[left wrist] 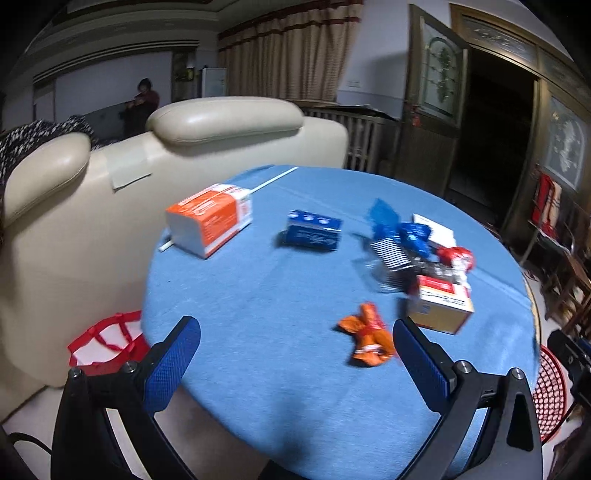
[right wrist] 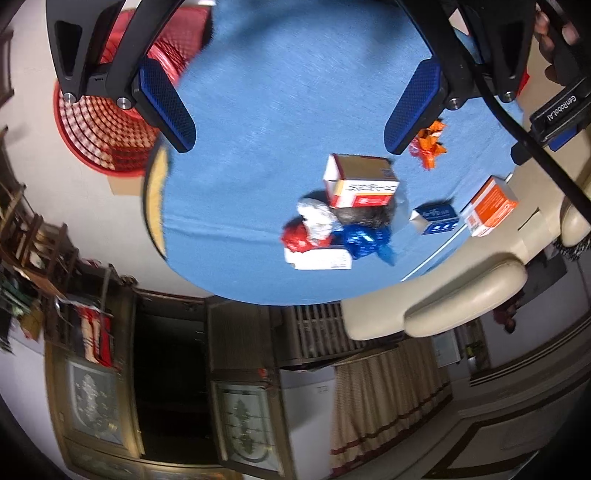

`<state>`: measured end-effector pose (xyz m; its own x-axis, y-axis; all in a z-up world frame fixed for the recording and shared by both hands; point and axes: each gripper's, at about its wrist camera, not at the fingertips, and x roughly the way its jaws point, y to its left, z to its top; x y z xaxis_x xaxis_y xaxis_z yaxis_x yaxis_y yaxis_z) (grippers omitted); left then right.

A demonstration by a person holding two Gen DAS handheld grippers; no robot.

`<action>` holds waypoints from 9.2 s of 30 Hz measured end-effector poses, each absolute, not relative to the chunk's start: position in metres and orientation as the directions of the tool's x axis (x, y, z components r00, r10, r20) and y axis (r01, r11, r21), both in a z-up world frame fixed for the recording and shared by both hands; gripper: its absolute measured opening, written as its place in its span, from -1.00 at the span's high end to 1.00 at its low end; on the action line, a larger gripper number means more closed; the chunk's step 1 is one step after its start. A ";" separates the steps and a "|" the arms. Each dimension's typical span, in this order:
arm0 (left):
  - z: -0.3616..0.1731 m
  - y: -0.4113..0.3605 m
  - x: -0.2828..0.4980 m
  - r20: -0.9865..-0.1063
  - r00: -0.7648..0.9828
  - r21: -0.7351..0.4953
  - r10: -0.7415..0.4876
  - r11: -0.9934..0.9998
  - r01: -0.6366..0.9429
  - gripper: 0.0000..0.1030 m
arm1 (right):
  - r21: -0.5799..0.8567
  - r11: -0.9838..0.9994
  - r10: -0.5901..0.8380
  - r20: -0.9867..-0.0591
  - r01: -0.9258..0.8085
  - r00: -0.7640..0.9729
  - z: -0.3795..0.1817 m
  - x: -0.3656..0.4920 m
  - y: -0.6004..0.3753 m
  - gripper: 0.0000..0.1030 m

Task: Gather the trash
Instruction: 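Grasp the white-and-red medicine box with the right gripper while the left grasps the orange plastic bundle, then drop the medicine box into the red basket with the right gripper while the left holds the bundle, then lower the orange bundle into the red basket and open the left gripper, then grasp the clear plastic container with the left gripper and lift it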

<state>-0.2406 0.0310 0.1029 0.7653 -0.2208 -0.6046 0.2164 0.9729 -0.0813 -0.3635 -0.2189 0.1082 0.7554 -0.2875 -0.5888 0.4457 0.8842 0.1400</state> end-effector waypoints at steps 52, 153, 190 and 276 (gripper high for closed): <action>0.017 -0.070 -0.166 -0.816 0.537 -0.027 -0.216 0.941 0.339 0.30 | 0.284 0.881 -0.127 -0.627 0.377 0.769 0.056 -0.279 -0.260 -0.66; 0.084 -0.120 -0.234 -0.676 0.599 -0.040 -0.430 0.833 0.552 0.33 | 0.288 0.775 -0.306 -0.607 0.562 0.733 0.067 -0.364 -0.318 -0.67; 0.088 -0.215 -0.300 -0.677 0.431 -0.028 -0.596 0.606 0.795 0.34 | 0.191 0.538 -0.417 -0.786 0.821 0.456 -0.008 -0.478 -0.422 -0.80; 0.032 -0.120 -0.098 -0.728 0.521 -0.232 -0.445 0.875 0.424 0.12 | 0.172 0.684 -0.399 -0.725 0.709 0.561 0.046 -0.406 -0.365 -1.00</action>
